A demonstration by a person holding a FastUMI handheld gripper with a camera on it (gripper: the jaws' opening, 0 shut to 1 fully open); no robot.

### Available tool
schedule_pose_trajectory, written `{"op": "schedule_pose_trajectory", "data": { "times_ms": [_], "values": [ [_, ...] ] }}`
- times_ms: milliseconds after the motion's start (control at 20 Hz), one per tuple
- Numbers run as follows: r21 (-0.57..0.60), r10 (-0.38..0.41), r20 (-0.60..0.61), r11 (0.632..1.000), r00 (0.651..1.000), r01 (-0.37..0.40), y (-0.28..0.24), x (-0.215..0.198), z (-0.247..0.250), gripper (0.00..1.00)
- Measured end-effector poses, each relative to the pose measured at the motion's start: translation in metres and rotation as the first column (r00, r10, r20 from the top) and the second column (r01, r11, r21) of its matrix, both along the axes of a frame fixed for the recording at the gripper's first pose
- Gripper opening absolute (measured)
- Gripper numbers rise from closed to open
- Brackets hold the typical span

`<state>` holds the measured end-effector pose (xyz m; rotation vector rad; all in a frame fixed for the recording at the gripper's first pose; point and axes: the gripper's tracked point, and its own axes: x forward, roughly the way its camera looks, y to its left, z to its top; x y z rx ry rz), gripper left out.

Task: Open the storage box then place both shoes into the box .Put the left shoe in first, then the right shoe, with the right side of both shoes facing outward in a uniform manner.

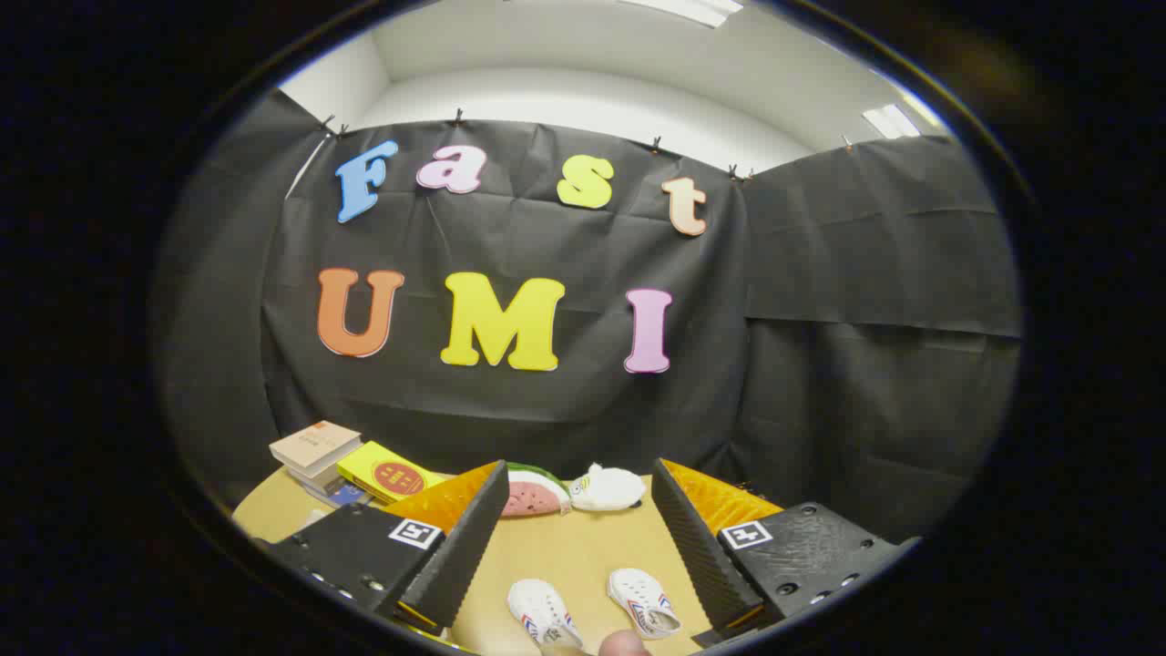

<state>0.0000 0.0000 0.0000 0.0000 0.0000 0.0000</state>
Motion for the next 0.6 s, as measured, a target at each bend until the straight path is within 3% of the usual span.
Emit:
{"op": "schedule_pose_trajectory", "data": {
  "times_ms": [600],
  "values": [
    [0.0,0.073,0.006,0.997,0.997,-0.073,0.012,0.004,0.001,0.95]
  ]
}}
